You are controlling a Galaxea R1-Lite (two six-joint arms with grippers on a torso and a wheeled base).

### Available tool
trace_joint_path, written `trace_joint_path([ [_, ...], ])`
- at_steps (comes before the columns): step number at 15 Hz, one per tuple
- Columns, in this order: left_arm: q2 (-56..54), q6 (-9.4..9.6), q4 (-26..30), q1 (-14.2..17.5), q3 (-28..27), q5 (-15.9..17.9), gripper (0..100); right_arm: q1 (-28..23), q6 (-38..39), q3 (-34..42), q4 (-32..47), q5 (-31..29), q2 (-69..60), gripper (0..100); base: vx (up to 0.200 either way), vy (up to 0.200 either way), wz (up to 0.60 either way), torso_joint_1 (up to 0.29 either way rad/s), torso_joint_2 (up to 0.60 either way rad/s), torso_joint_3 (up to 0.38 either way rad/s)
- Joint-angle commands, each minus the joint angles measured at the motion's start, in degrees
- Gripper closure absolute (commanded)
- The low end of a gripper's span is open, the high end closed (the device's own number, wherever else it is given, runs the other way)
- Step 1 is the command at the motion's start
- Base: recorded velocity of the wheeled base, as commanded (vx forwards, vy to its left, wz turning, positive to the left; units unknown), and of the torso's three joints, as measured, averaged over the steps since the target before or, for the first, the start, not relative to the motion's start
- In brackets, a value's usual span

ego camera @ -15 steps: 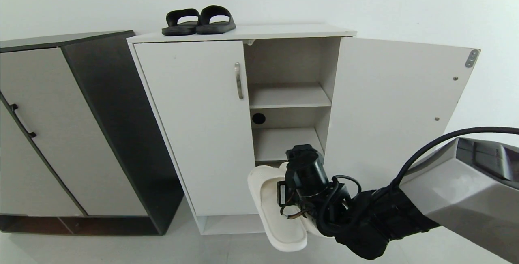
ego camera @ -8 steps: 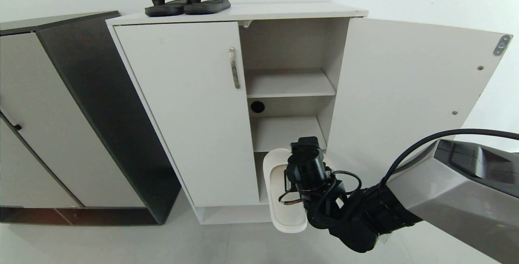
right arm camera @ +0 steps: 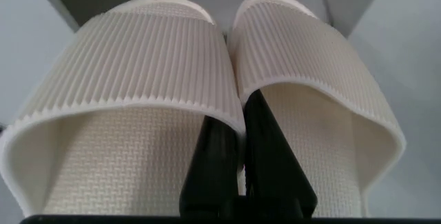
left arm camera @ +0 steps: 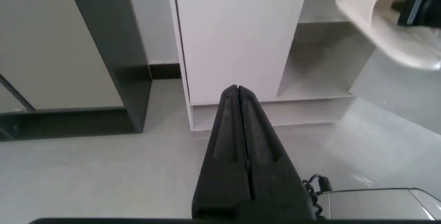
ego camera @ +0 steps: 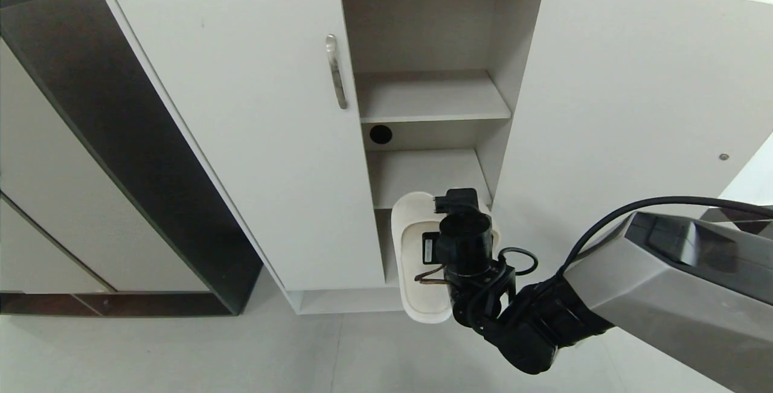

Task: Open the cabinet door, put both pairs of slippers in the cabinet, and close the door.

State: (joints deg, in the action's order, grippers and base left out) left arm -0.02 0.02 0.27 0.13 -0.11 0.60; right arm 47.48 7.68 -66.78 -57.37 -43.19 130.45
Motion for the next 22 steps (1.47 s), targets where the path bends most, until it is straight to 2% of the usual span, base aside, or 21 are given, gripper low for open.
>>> trace_joint_path([
  [1, 0.0, 0.06, 0.0, 0.0, 0.0, 0.0, 100, -0.6, -5.4, 0.7, -7.9, -1.9, 3.2, 100, 0.000, 0.000, 0.00, 0.002, 0.01, -0.193],
  [3, 0.0, -0.02, 0.0, 0.0, 0.0, -0.1, 100, -1.1, -7.9, 0.5, -11.9, -2.0, 4.7, 100, 0.000, 0.000, 0.00, 0.005, 0.00, -0.195],
  [8, 0.0, -0.02, 0.0, 0.0, 0.0, -0.1, 100, -1.8, -8.2, 0.5, -11.9, -2.2, 4.5, 100, 0.000, 0.000, 0.00, 0.004, 0.00, -0.082],
  [10, 0.0, -0.11, 0.0, 0.0, -0.1, -0.1, 100, -2.6, -8.5, 0.5, -11.9, -2.2, 4.5, 100, 0.000, 0.200, 0.00, 0.005, 0.00, -0.034],
  [12, 0.0, -0.11, 0.0, 0.0, 0.0, -0.1, 100, -3.0, -8.6, 0.9, -12.2, -2.1, 4.0, 100, 0.000, 0.000, 0.00, 0.000, 0.00, 0.000],
  [15, 0.0, -0.11, 0.0, 0.0, 0.0, -0.1, 100, -2.9, -8.6, 5.0, -13.8, 2.4, 1.6, 100, 0.000, 0.000, 0.00, 0.002, 0.00, -0.017],
  [22, 0.0, -0.11, 0.0, 0.0, 0.0, -0.1, 100, -2.8, -9.2, 5.2, -13.6, 2.1, 0.2, 100, 0.000, 0.000, 0.00, 0.000, 0.00, 0.000],
])
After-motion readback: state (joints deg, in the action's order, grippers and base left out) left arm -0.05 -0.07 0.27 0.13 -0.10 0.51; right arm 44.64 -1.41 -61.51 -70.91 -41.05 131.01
